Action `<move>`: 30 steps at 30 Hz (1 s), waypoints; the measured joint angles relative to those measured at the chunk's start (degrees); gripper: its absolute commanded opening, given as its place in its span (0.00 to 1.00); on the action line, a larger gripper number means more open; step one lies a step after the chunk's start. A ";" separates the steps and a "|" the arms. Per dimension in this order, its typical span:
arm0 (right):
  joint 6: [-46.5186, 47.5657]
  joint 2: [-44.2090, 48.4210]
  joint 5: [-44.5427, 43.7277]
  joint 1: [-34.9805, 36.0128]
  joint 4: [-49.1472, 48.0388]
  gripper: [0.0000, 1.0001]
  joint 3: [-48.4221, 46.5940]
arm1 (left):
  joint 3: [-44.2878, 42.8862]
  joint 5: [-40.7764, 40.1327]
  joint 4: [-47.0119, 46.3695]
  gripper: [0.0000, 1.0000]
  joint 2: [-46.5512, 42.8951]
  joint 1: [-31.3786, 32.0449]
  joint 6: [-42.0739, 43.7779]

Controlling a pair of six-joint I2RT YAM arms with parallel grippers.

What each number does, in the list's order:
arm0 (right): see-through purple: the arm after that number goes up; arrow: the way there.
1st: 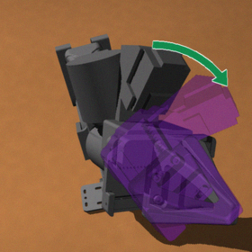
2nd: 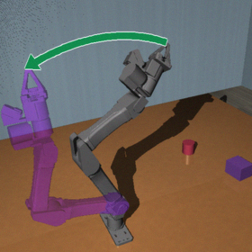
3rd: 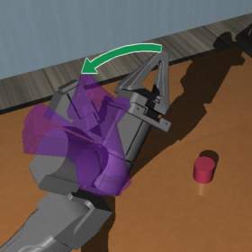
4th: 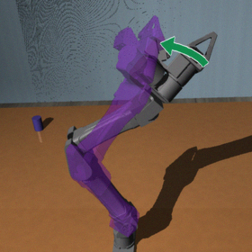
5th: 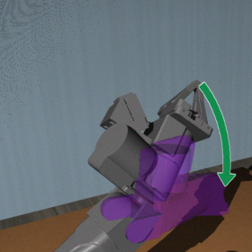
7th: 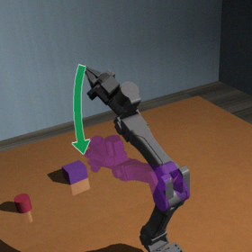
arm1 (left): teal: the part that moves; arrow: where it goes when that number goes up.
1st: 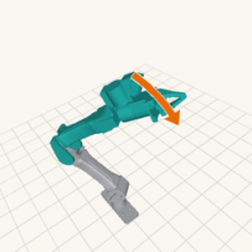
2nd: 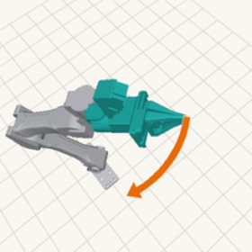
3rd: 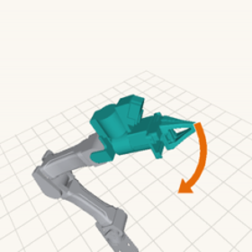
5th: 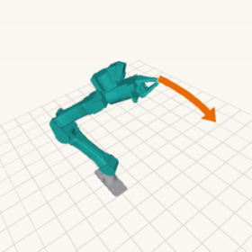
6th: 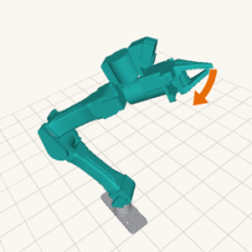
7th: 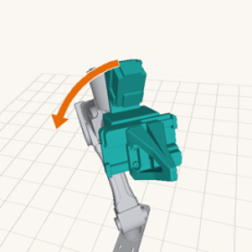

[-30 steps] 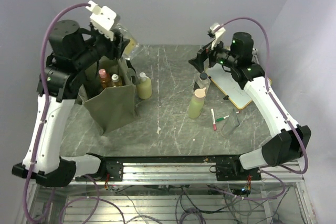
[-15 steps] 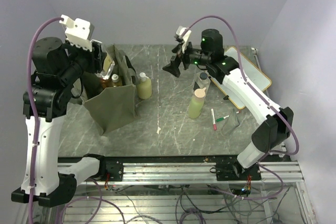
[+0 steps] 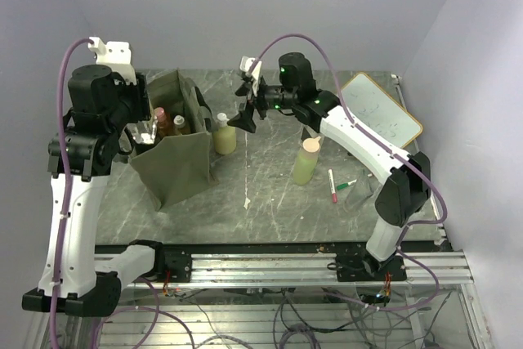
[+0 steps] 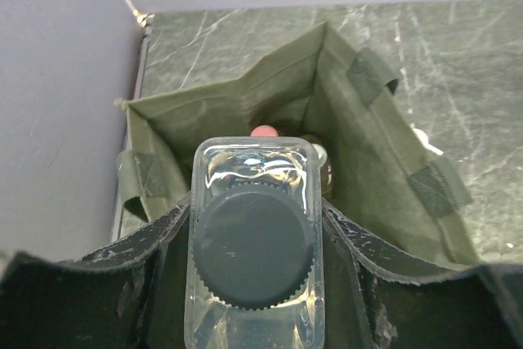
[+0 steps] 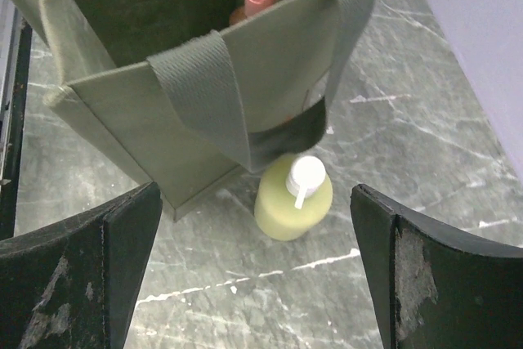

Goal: Place the personal care products into the canvas bag
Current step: Place the care product in the canvas bag.

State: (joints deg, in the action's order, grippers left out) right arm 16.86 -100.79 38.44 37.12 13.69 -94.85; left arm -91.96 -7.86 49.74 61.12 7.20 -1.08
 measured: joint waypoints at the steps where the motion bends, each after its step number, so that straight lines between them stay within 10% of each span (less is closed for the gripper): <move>1: 0.35 -0.44 0.15 0.48 0.09 1.00 -0.61 | 0.50 -1.03 0.09 0.07 0.09 -0.11 -0.35; 30: 2.86 -12.09 2.54 6.88 0.76 0.94 -9.49 | 5.53 -12.94 -4.74 0.07 6.99 -4.02 -4.52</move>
State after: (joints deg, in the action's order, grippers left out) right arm 19.73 -112.88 40.97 44.01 14.46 -104.33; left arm -86.43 -20.80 44.99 68.12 3.18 -5.61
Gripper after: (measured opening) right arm 0.946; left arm 0.577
